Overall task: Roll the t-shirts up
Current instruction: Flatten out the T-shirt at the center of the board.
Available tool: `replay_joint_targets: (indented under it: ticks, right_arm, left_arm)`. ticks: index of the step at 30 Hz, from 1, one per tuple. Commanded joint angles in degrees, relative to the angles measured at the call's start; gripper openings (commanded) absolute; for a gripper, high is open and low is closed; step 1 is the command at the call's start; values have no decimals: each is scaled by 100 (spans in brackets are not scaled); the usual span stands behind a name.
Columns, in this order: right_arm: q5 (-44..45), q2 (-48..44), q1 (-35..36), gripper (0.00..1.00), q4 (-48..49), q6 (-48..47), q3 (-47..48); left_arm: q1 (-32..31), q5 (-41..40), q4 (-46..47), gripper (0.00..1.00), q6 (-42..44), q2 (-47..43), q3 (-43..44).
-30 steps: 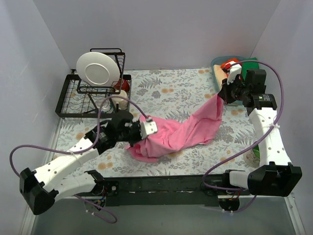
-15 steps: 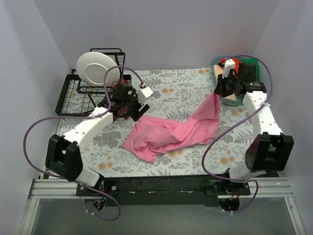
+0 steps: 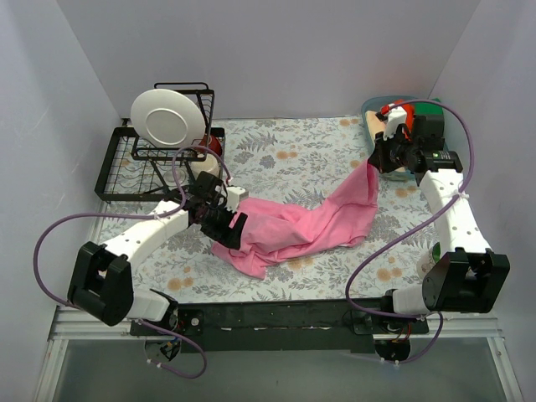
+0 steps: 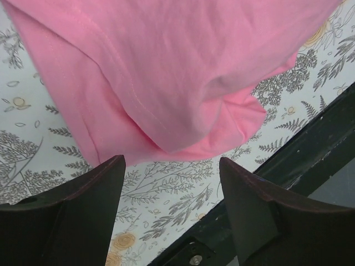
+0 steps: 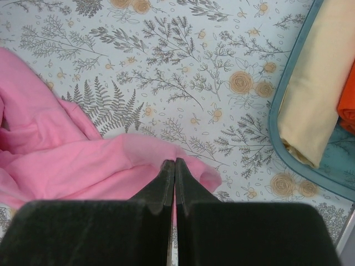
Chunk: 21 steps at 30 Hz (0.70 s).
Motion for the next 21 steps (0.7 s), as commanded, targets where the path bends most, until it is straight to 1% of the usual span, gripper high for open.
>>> replay_joint_targets:
  ticks: [1,2,8,11,12,13,14,15,17,18,21]
  right_arm:
    - [-13,-124,10,1,59,98,16]
    - [-4,-124,18,1,59,98,25]
    - [48,-80,18,1,68,107,78]
    - [58,-71,18,1,85,116,78]
    - [75,-63,18,1,85,116,69]
    - [84,-62,18,1,85,116,69]
    - [101,-62,10,1,85,98,69]
    - [101,-71,10,1,85,107,78]
    - [110,-71,18,1,121,89,69]
    - [110,-71,10,1,147,98,61]
    - [75,-45,10,1,200,159,104]
  left_arm:
    - [22,148,127,68,-256,129,-41]
    - [22,183,136,68,-255,295,-32]
    - [22,420,469,68,-168,517,-278]
    - [22,500,698,61,-89,631,-366]
    - [22,526,733,53,-62,701,-348]
    - [22,526,742,49,-45,719,-279]
    - [22,509,742,42,-27,728,-217]
    - [31,500,734,30,-9,710,-164]
    - [22,447,751,14,96,640,-32]
    - [31,412,769,0,105,561,-6]
    - [31,341,725,0,236,429,135]
